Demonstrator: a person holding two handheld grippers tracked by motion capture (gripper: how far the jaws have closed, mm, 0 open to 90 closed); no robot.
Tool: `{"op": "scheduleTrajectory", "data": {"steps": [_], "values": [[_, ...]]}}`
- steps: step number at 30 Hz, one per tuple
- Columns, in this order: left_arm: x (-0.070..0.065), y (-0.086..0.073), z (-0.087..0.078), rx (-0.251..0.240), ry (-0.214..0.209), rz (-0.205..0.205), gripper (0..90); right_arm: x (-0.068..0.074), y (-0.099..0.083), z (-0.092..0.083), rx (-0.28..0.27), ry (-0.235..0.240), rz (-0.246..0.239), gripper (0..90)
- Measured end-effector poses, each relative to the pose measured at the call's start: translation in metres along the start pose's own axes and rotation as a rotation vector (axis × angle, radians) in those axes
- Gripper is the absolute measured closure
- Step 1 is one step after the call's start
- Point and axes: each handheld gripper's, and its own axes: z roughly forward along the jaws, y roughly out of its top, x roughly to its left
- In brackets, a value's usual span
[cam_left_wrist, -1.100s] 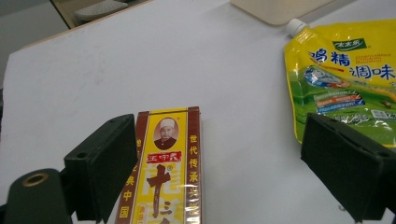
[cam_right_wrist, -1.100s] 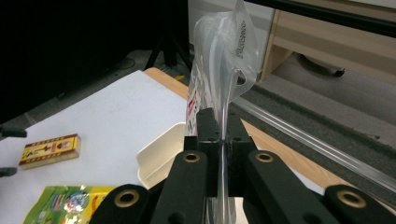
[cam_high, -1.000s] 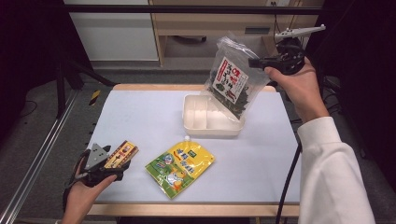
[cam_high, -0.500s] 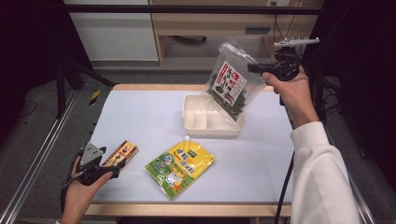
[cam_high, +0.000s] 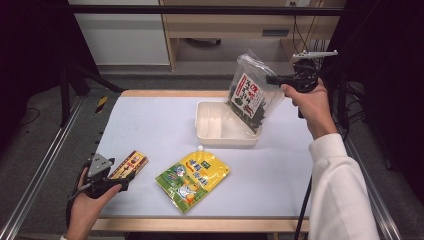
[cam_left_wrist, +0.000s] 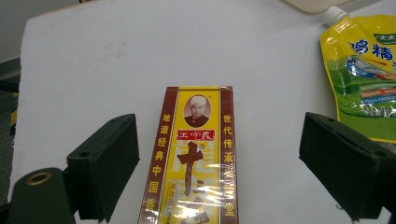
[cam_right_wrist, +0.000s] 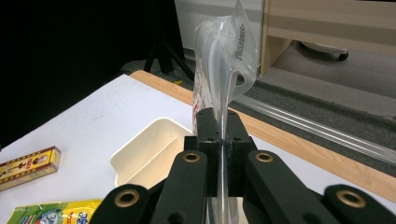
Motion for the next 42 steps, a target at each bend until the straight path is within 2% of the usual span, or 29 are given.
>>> {"op": "scheduleTrajectory", "data": {"steps": [6,9,13,20,28,42], "values": [[-0.002,0.0,0.002,0.005,-0.006,0.011,11.8,-0.005,-0.005,-0.002,-0.009,-0.005,0.028,88.5],[-0.004,0.001,0.003,0.012,-0.012,0.021,11.8,-0.006,-0.006,-0.003,-0.007,-0.014,0.028,88.5],[-0.003,0.001,0.001,0.003,-0.006,0.013,11.9,-0.005,-0.006,-0.003,-0.003,-0.025,0.028,88.5],[-0.003,0.001,0.002,0.008,-0.011,0.016,11.9,-0.002,-0.005,0.004,0.027,-0.038,0.023,88.4],[-0.004,0.001,0.002,0.006,-0.013,0.016,11.9,-0.003,-0.014,0.016,0.054,-0.025,0.039,88.2],[-0.005,0.001,0.002,0.01,-0.013,0.024,11.9,-0.007,-0.027,0.023,0.056,0.01,0.07,88.0]]}}
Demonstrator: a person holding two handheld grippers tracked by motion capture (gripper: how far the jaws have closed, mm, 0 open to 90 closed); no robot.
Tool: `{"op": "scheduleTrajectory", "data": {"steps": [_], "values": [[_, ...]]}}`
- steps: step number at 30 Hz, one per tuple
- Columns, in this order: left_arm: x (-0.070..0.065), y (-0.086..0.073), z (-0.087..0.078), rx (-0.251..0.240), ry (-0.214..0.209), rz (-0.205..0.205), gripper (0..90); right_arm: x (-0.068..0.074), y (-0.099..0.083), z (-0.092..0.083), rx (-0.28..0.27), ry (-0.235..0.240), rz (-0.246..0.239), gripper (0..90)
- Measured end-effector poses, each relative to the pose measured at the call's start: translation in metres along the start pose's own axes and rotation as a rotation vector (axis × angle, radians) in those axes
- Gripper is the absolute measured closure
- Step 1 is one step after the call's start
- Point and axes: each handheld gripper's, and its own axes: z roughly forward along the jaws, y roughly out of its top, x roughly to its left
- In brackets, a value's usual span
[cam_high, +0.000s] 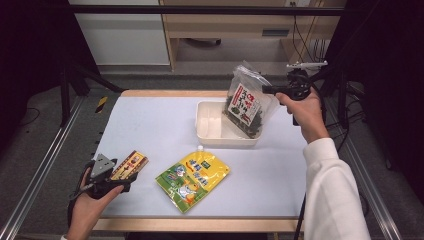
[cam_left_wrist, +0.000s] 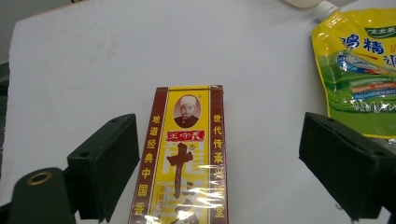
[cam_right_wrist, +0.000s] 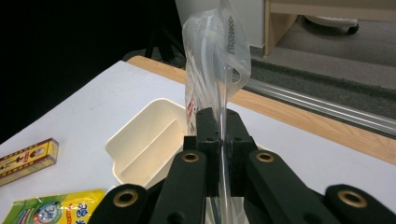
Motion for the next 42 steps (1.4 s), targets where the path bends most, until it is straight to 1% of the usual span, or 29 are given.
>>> {"op": "scheduleTrajectory", "data": {"steps": [4,7,14,16,18,20,22,24,25,26,28,29,31,33,38,39,42], "values": [[0.0,0.0,0.0,0.002,-0.003,0.003,11.8,0.001,-0.004,0.003,0.007,0.013,0.006,87.8],[-0.001,0.0,0.001,0.003,-0.003,0.004,11.8,0.001,-0.008,0.005,0.0,0.023,0.005,87.6],[-0.002,0.0,0.001,0.006,0.0,0.003,11.4,0.003,-0.01,0.006,-0.009,0.022,-0.009,86.9],[-0.001,0.0,0.001,0.003,-0.002,0.002,11.2,0.003,-0.01,0.006,-0.011,0.018,-0.015,85.3],[-0.001,0.0,0.001,0.002,-0.003,0.001,10.9,0.005,-0.011,0.005,-0.016,0.012,-0.027,77.9],[-0.001,-0.001,0.001,0.001,-0.004,0.0,10.8,0.008,-0.013,0.004,-0.021,0.002,-0.028,67.0],[-0.001,-0.001,0.001,0.001,-0.003,0.001,10.8,0.011,-0.015,0.001,-0.036,-0.003,-0.043,57.3],[-0.002,0.0,0.002,0.006,-0.004,0.006,10.8,0.016,-0.018,-0.004,-0.047,-0.05,-0.065,44.1],[-0.003,0.0,0.002,0.008,-0.005,0.008,10.8,0.018,-0.02,-0.007,-0.055,-0.063,-0.073,41.7],[-0.003,0.0,0.003,0.008,-0.004,0.009,10.8,0.021,-0.023,-0.01,-0.065,-0.067,-0.082,38.9],[-0.004,-0.001,0.003,0.011,-0.002,0.011,10.8,0.027,-0.028,-0.015,-0.059,-0.094,-0.115,33.4],[-0.004,-0.001,0.004,0.015,-0.003,0.014,10.8,0.03,-0.03,-0.017,-0.055,-0.099,-0.125,30.4],[-0.005,-0.001,0.005,0.018,-0.001,0.015,10.8,0.037,-0.034,-0.023,-0.074,-0.098,-0.127,27.0],[-0.005,-0.001,0.006,0.022,-0.002,0.017,10.8,0.043,-0.038,-0.029,-0.091,-0.093,-0.143,23.5],[-0.006,-0.001,0.005,0.017,0.001,0.016,10.8,0.051,-0.052,-0.035,-0.098,-0.099,-0.134,16.8],[-0.006,-0.001,0.005,0.018,0.0,0.016,10.8,0.053,-0.057,-0.035,-0.089,-0.1,-0.127,15.5],[-0.006,-0.001,0.006,0.021,0.0,0.02,10.8,0.058,-0.069,-0.035,-0.085,-0.092,-0.135,13.2]]}}
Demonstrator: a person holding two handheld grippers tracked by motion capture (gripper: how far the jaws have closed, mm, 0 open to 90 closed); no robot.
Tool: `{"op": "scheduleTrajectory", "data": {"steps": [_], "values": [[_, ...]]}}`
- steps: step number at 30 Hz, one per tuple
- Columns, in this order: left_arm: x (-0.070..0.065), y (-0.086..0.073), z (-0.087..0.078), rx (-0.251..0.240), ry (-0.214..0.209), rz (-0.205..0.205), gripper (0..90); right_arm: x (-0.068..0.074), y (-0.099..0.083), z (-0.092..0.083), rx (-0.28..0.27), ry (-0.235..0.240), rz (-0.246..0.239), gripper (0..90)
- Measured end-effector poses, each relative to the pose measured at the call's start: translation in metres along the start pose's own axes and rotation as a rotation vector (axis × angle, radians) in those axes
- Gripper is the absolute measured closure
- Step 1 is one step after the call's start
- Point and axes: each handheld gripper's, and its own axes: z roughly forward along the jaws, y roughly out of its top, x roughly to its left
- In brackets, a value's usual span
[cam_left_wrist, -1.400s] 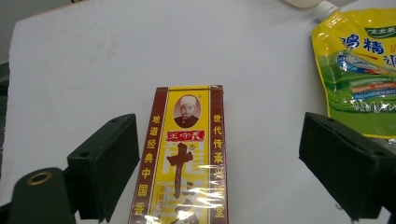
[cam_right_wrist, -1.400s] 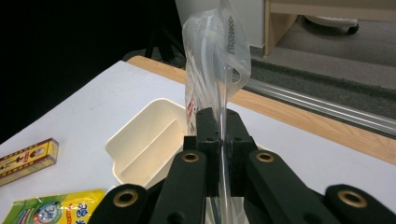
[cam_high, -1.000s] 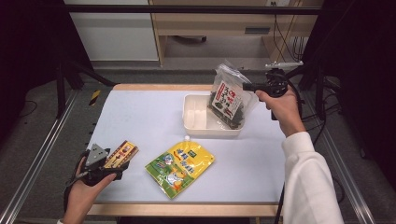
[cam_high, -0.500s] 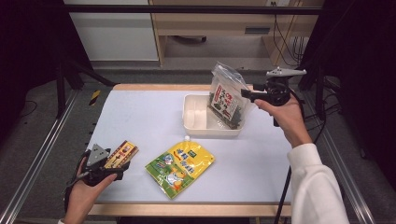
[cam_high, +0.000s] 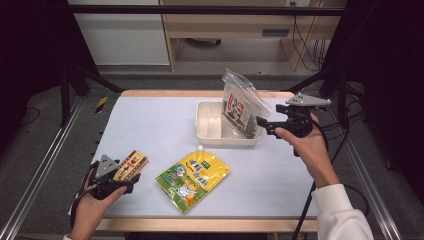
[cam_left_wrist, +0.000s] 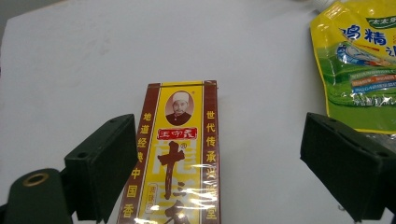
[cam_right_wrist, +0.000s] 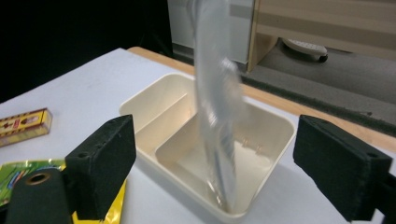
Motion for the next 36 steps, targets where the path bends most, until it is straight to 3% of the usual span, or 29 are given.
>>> {"op": "scheduleTrajectory", "data": {"steps": [9,13,15,26,29,33,36], "values": [[-0.001,0.003,-0.002,-0.03,0.001,-0.003,10.5,0.027,-0.037,-0.009,-0.039,-0.025,-0.009,13.1],[-0.006,0.005,-0.002,-0.037,-0.01,0.013,9.3,0.043,-0.053,-0.007,-0.028,-0.045,-0.037,23.7],[-0.008,0.006,-0.002,-0.037,-0.014,0.022,8.8,0.049,-0.058,-0.003,-0.038,-0.024,-0.017,28.8],[-0.014,0.01,-0.003,-0.055,-0.043,0.037,6.9,0.089,-0.081,0.032,0.049,0.022,-0.022,42.2],[-0.015,0.012,-0.002,-0.064,-0.034,0.037,8.1,0.098,-0.084,0.038,0.041,0.043,-0.007,46.5],[-0.018,0.015,-0.003,-0.104,-0.022,-0.002,8.7,0.112,-0.089,0.046,0.066,0.047,0.002,50.2],[-0.023,0.019,-0.006,-0.125,-0.023,0.015,8.9,0.116,-0.093,0.05,0.092,0.051,0.005,52.6]]}}
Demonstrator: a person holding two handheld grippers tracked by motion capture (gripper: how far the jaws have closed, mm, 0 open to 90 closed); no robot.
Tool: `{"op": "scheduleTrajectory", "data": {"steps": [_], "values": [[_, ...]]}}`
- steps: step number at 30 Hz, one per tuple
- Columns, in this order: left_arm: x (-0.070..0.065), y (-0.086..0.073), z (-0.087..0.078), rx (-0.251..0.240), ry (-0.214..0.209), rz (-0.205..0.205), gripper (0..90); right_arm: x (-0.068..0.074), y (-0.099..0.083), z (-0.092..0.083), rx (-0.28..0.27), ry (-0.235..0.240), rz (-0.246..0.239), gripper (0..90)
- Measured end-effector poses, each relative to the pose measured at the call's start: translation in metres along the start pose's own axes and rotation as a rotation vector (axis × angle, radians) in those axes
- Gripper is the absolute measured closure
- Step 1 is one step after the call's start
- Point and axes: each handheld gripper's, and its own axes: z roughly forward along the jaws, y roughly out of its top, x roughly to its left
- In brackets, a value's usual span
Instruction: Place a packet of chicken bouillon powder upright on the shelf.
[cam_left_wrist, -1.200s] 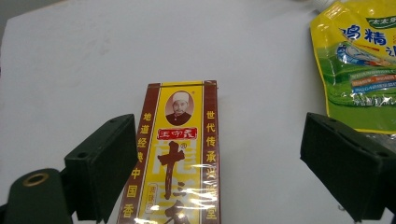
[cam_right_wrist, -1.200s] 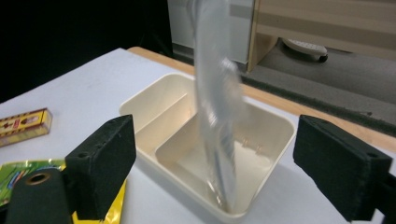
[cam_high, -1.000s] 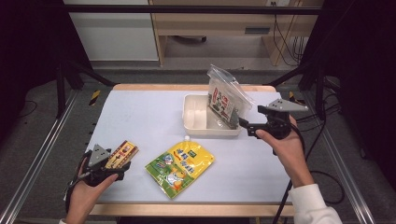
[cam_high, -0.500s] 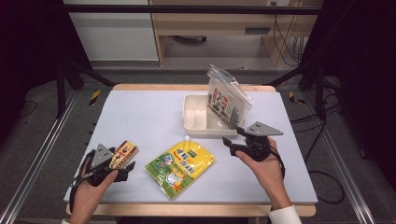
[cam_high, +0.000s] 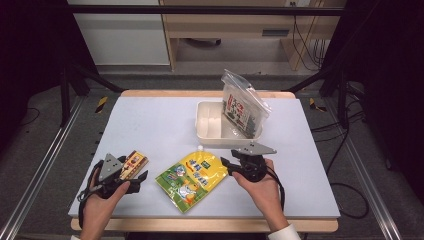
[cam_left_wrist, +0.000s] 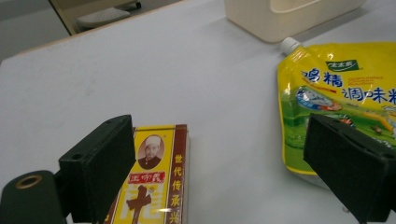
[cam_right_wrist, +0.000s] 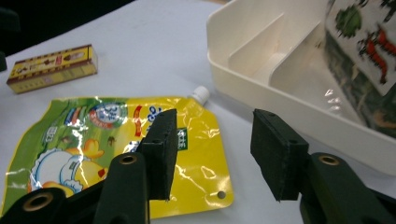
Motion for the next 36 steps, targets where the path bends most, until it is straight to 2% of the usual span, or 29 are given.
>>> {"op": "scheduleTrajectory", "data": {"steps": [2,4,7,10,13,15,18,21,24,29,36], "values": [[-0.004,0.004,-0.001,-0.031,0.008,0.008,9.3,0.0,-0.002,0.002,0.018,-0.011,0.005,55.0],[-0.006,0.006,-0.001,-0.049,0.018,0.01,10.3,0.001,-0.005,0.003,0.031,-0.004,0.044,55.6],[-0.008,0.007,0.001,-0.059,0.02,0.01,10.5,0.002,-0.008,0.004,0.041,-0.008,0.047,57.0],[-0.01,0.006,0.002,-0.05,0.026,0.013,10.6,0.003,-0.009,0.005,0.049,-0.009,0.047,61.8],[-0.012,0.005,0.001,-0.04,0.007,0.0,12.5,0.001,-0.011,0.006,0.068,-0.015,0.056,68.1],[-0.013,0.004,0.001,-0.038,-0.003,-0.009,13.3,0.001,-0.012,0.005,0.068,-0.02,0.066,68.9],[-0.015,0.005,0.004,-0.019,-0.01,-0.003,17.1,-0.003,-0.013,0.004,0.054,-0.031,0.09,71.5],[-0.019,0.004,0.008,-0.003,-0.024,0.007,20.6,-0.007,-0.015,0.006,0.064,-0.037,0.104,72.9],[-0.021,0.004,0.011,0.007,-0.034,0.014,23.3,-0.009,-0.017,0.008,0.071,-0.025,0.127,72.5],[-0.02,0.004,0.012,0.014,-0.03,0.03,23.5,-0.012,-0.02,0.021,0.121,0.011,0.161,66.9],[-0.015,0.001,0.009,0.006,-0.021,0.006,22.8,-0.009,-0.025,0.037,0.191,0.01,0.16,56.2]]}}
